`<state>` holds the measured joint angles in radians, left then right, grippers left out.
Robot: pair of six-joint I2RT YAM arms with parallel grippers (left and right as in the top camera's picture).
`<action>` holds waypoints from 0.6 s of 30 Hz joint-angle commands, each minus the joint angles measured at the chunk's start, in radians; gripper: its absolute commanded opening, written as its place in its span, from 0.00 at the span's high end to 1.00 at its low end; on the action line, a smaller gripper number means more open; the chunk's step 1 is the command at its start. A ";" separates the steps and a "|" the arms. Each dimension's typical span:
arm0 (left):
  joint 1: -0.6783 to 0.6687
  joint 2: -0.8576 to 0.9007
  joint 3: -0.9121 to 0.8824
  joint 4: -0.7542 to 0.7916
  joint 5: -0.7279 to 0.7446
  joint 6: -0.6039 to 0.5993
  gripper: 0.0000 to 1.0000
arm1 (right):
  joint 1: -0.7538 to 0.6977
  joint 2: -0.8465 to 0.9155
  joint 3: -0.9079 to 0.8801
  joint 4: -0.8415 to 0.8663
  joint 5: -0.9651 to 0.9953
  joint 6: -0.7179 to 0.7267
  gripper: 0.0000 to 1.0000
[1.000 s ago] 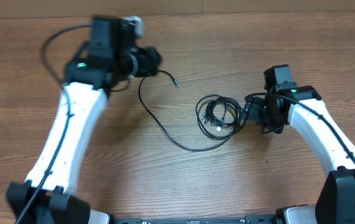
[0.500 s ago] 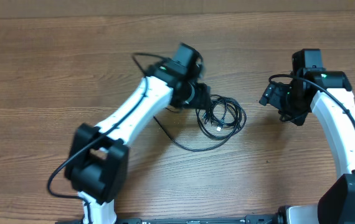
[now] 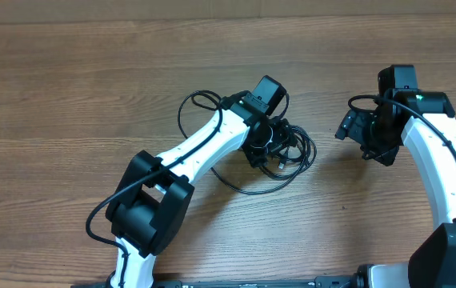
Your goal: Untangle cables
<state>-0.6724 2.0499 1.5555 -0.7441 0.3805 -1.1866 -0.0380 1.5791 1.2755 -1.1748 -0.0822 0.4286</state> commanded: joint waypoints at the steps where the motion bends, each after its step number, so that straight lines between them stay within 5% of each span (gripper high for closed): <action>1: -0.024 0.018 0.004 0.001 -0.099 -0.175 0.26 | -0.003 -0.012 0.027 -0.010 -0.010 -0.018 0.16; 18: -0.084 0.088 0.004 0.042 -0.216 -0.190 0.30 | -0.023 -0.012 0.027 -0.019 -0.010 -0.014 0.15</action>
<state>-0.7532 2.1288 1.5555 -0.7052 0.2455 -1.3609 -0.0532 1.5791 1.2755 -1.1934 -0.0822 0.4248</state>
